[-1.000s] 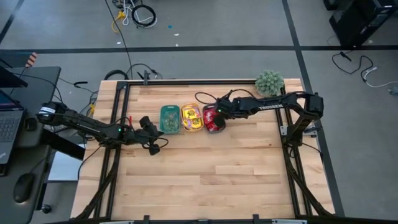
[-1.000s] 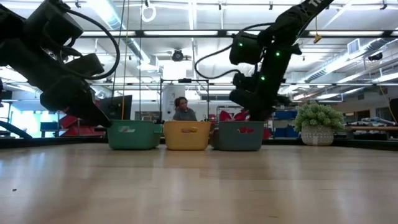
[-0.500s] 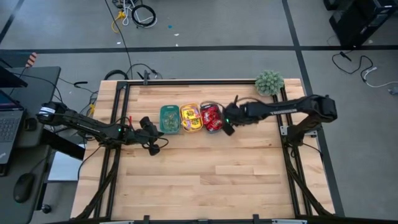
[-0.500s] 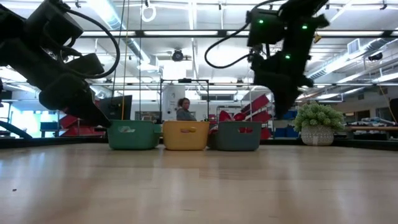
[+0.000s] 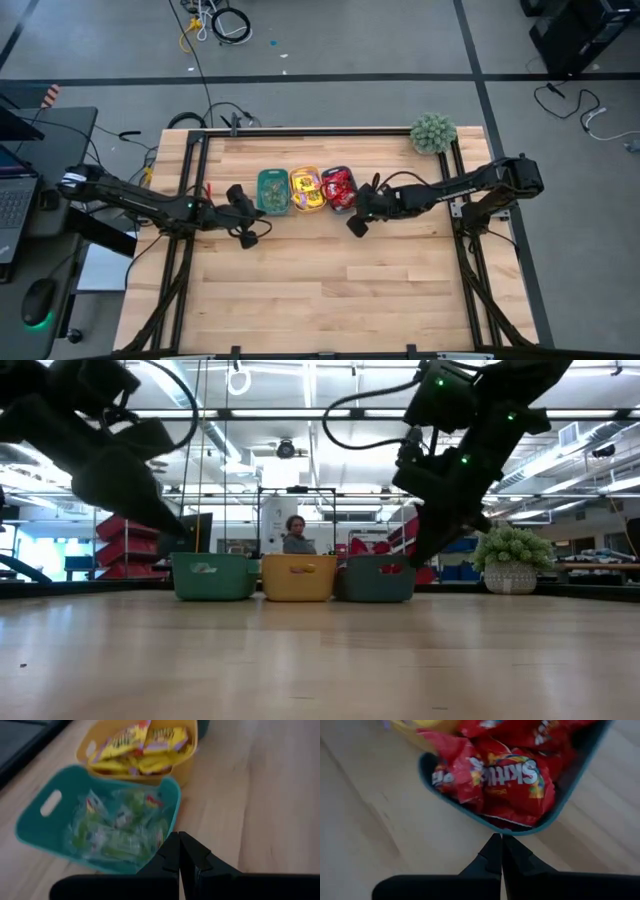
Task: Sort candy
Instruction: Adjust the colored bins
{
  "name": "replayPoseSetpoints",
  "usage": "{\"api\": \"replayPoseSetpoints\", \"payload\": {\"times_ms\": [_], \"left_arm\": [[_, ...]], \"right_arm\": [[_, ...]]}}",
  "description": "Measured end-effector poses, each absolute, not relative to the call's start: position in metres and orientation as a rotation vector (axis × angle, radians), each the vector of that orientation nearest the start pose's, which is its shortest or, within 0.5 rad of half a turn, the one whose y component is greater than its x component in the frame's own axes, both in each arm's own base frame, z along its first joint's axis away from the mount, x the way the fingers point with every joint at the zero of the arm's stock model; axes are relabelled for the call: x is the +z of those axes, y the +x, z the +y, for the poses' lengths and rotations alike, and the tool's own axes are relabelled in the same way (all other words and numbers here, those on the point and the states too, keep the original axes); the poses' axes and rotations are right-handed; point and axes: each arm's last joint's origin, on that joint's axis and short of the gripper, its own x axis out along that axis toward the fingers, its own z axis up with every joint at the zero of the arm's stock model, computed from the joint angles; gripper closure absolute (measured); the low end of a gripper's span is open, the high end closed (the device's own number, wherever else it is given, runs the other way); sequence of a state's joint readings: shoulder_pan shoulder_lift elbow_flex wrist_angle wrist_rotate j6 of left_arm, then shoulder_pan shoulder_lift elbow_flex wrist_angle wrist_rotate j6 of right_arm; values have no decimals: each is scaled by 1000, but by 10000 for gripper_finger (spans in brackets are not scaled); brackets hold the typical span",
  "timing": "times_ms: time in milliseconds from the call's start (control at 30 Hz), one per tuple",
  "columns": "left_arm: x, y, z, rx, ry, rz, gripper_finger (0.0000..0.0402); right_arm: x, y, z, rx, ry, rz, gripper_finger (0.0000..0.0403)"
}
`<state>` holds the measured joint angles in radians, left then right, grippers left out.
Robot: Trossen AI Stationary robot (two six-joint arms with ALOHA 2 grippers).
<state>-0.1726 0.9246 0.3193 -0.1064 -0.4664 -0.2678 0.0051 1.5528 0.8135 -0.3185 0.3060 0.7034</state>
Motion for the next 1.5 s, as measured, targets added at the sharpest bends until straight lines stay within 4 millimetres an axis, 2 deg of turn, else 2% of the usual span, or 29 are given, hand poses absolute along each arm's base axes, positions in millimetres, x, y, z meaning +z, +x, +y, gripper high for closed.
{"api": "replayPoseSetpoints", "payload": {"times_ms": [200, 433, 700, 833, 933, 1033, 1133, 1300, 1500], "left_arm": [[173, 161, -15, 363, -42, 592, 401], [179, 151, -13, 363, -48, 581, 401], [184, 144, -12, 360, -60, 547, 401], [187, 142, -12, 358, -68, 528, 401], [187, 140, -11, 359, -66, 534, 401], [187, 139, -11, 361, -69, 538, 401], [187, 140, -11, 362, -74, 530, 401], [187, 139, -10, 382, -84, 526, 401], [187, 138, -10, 387, -86, 533, 401]], "right_arm": [[169, 292, -7, -550, 448, 817, 403], [171, 295, -7, -533, 438, 797, 403], [158, 306, -5, -459, 400, 796, 403], [178, 303, 2, -489, 327, 806, 403], [188, 293, 2, -587, 290, 866, 403], [183, 283, -5, -697, 284, 940, 403], [175, 282, -12, -731, 294, 938, 403], [165, 293, -18, -645, 305, 876, 403], [166, 297, -16, -589, 309, 849, 403]]}}
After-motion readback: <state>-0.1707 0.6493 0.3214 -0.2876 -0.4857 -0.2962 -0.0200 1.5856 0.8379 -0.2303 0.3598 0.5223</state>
